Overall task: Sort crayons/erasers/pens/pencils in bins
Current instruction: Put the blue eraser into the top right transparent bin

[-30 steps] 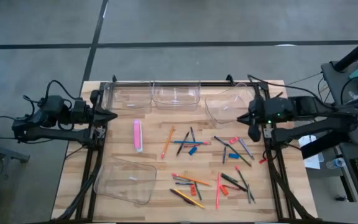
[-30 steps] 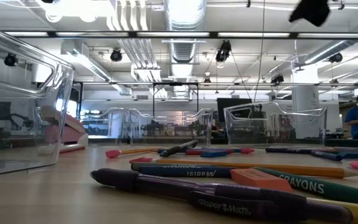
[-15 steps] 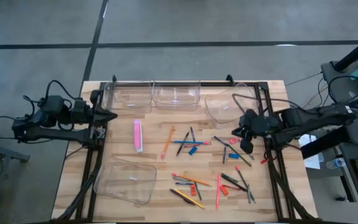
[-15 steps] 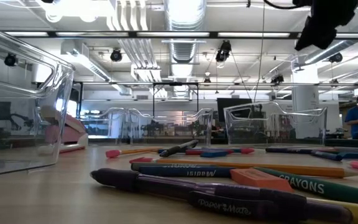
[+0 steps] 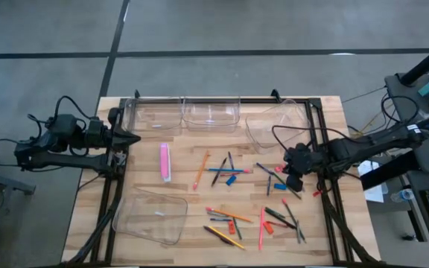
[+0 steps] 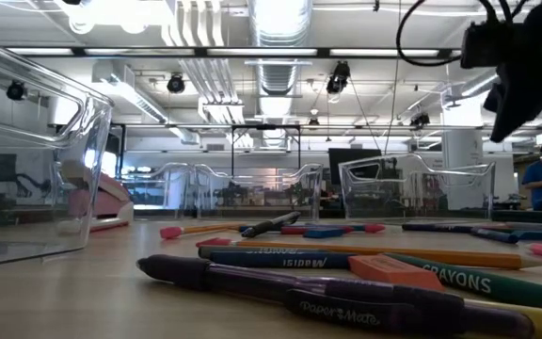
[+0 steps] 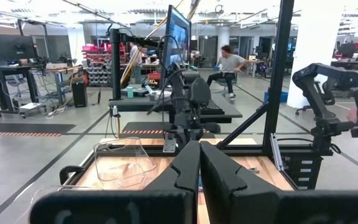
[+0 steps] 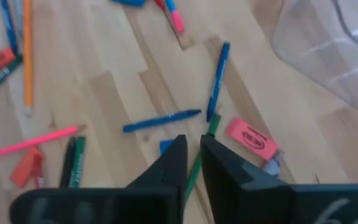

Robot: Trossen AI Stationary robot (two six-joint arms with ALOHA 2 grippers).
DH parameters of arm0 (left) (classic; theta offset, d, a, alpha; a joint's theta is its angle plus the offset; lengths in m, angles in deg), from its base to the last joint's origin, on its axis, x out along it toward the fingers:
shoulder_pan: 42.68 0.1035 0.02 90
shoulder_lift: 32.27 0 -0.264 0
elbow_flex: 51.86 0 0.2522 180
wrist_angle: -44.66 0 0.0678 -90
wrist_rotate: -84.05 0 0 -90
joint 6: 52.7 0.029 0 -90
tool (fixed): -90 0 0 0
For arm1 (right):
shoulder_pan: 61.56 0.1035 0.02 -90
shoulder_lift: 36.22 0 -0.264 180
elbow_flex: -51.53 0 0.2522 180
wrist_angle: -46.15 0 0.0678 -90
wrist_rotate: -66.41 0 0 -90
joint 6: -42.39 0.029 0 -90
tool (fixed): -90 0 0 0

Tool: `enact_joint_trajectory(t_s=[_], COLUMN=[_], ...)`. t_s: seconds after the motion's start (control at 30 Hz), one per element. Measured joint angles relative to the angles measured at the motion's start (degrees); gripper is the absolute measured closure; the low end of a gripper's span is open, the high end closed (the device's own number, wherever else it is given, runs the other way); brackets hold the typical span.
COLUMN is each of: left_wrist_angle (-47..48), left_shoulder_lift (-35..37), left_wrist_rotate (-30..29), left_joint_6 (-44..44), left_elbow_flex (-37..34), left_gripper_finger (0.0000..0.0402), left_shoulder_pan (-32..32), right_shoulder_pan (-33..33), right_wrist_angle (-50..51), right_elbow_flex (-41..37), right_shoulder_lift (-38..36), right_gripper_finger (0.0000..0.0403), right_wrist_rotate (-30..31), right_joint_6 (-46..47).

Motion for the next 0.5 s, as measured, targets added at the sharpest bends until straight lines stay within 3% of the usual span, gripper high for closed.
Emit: enact_joint_trajectory(t_s=[0.3, 0.5], left_wrist_angle=[0.0, -0.1], left_shoulder_lift=[0.0, 0.0], left_wrist_rotate=[0.0, 0.0], left_joint_6=[0.0, 0.0], left_elbow_flex=[0.0, 0.0], left_gripper_finger=[0.0401, 0.0401], left_shoulder_pan=[0.0, 0.0], right_shoulder_pan=[0.0, 0.0], right_wrist_angle=[0.0, -0.2], right_elbow_flex=[-2.8, -4.4], right_shoulder_lift=[0.3, 1.7], right_gripper_finger=[0.0254, 0.0223], right_wrist_rotate=[-0.1, -0.1], right_joint_6=[0.0, 0.4])
